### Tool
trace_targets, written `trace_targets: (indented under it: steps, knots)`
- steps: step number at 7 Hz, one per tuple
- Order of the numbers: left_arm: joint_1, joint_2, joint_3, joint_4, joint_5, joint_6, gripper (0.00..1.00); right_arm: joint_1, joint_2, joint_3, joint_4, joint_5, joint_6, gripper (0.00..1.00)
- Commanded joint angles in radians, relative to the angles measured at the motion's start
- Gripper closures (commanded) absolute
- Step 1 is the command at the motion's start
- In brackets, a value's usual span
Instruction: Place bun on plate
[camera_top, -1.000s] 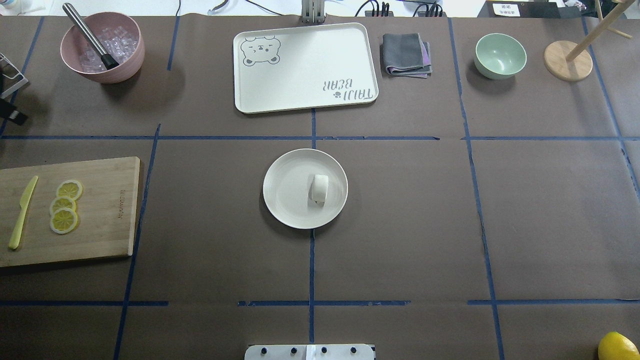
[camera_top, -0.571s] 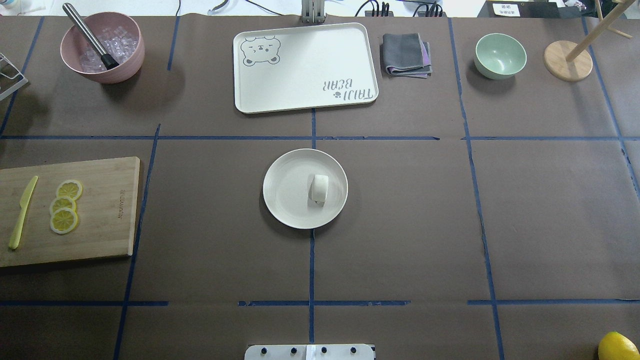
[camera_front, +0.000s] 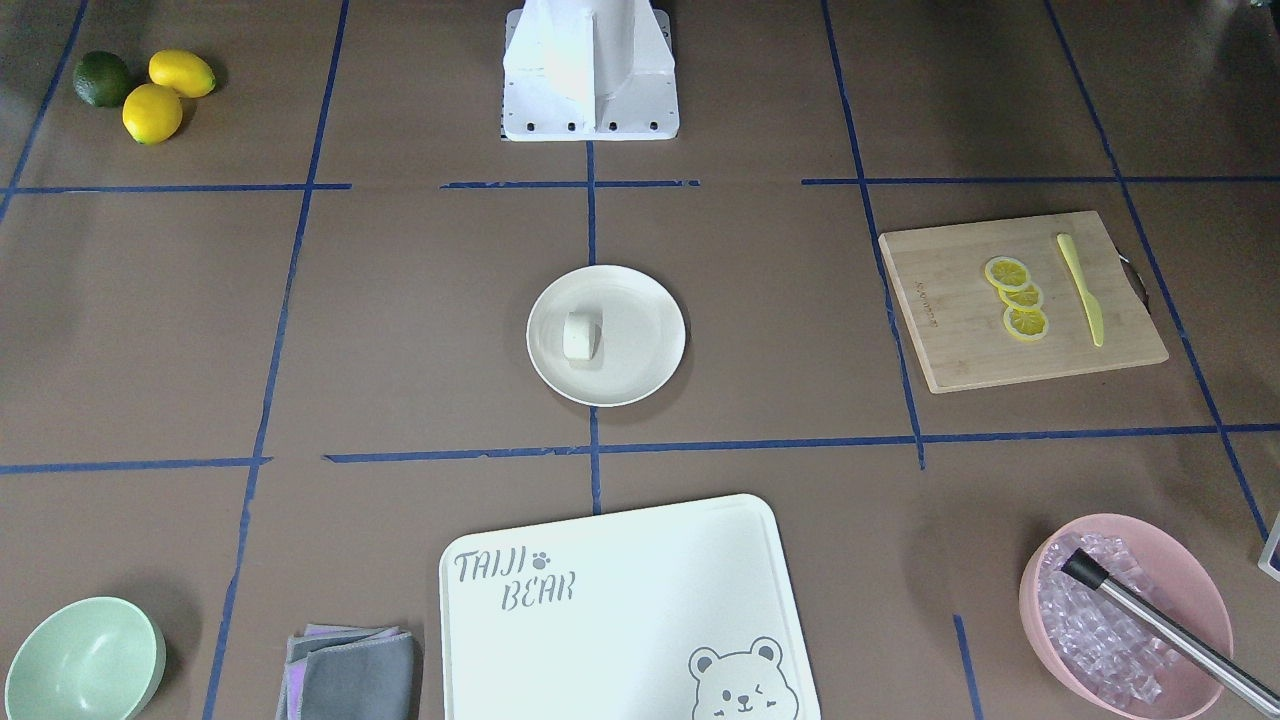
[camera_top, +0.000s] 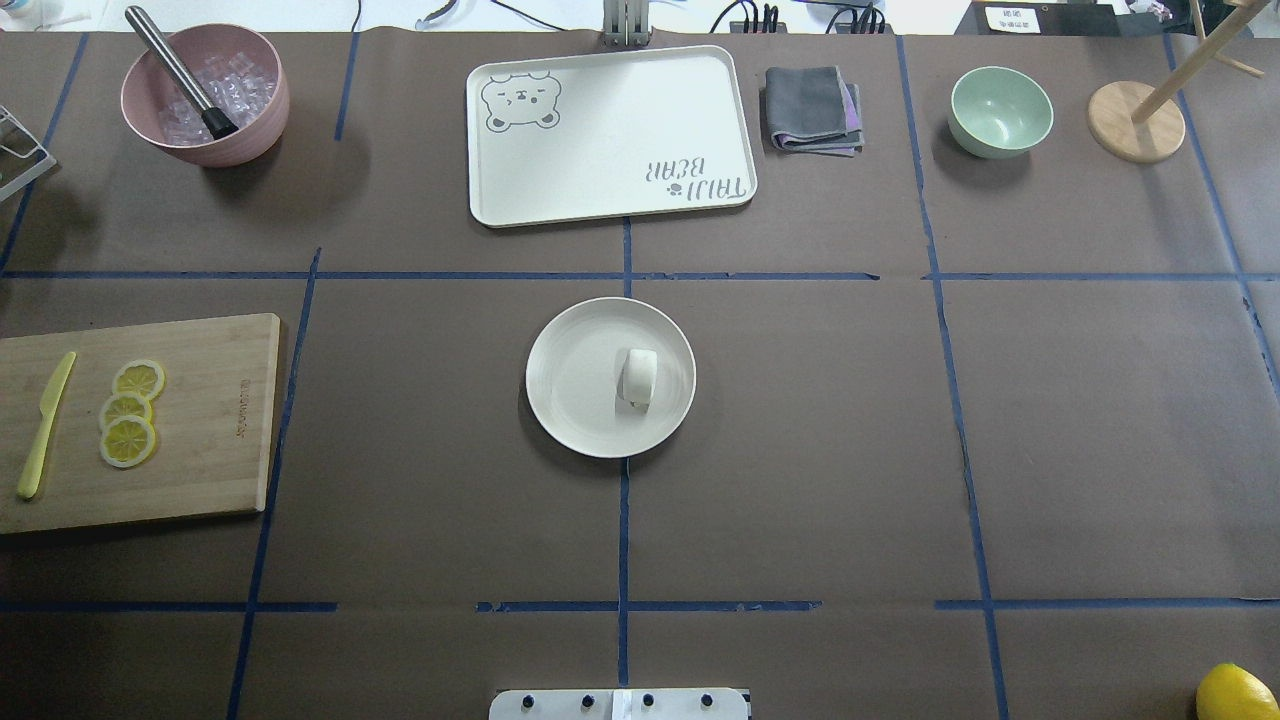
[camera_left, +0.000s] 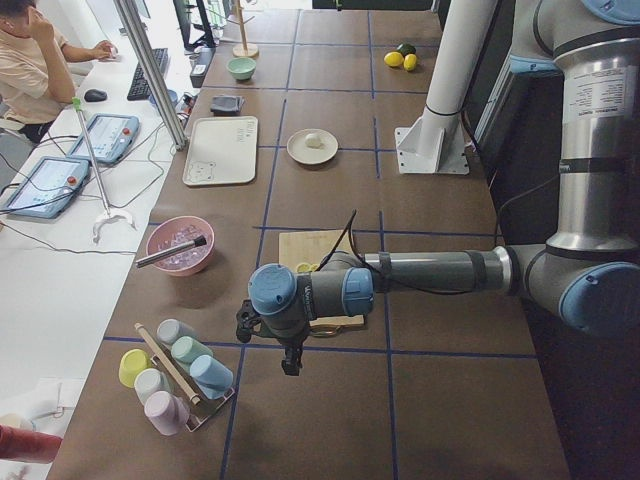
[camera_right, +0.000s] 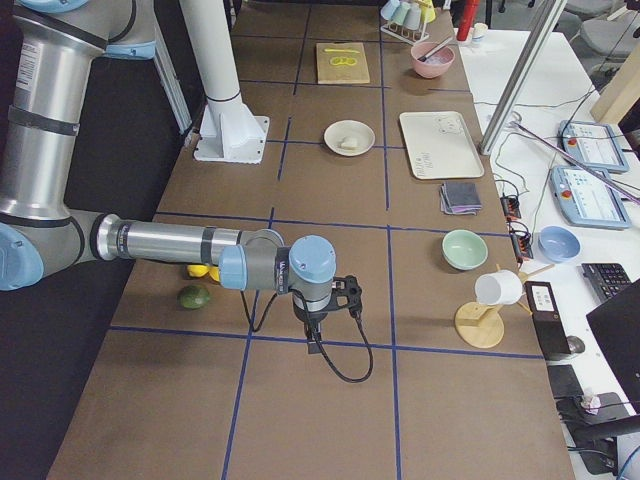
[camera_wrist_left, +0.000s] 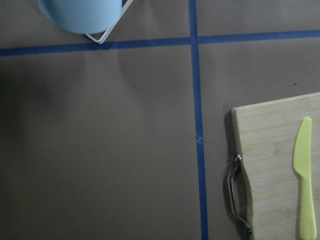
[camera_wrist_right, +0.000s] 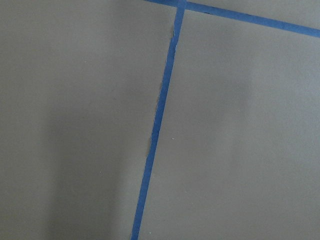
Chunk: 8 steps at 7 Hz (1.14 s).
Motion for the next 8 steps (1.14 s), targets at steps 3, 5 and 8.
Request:
trace_targets:
  steps: [3, 5, 8]
  knots:
    - [0.002, 0.002, 0.007, 0.002, 0.007, 0.003, 0.00, -0.002, 0.001, 0.000, 0.001, -0.001, -0.004, 0.00]
    - [0.002, 0.000, 0.016, 0.001, 0.018, 0.000, 0.00, -0.002, 0.001, 0.000, 0.001, -0.001, -0.004, 0.00]
    - [0.002, 0.002, 0.014, 0.001, 0.018, 0.000, 0.00, -0.002, 0.001, -0.002, 0.001, -0.001, -0.003, 0.00]
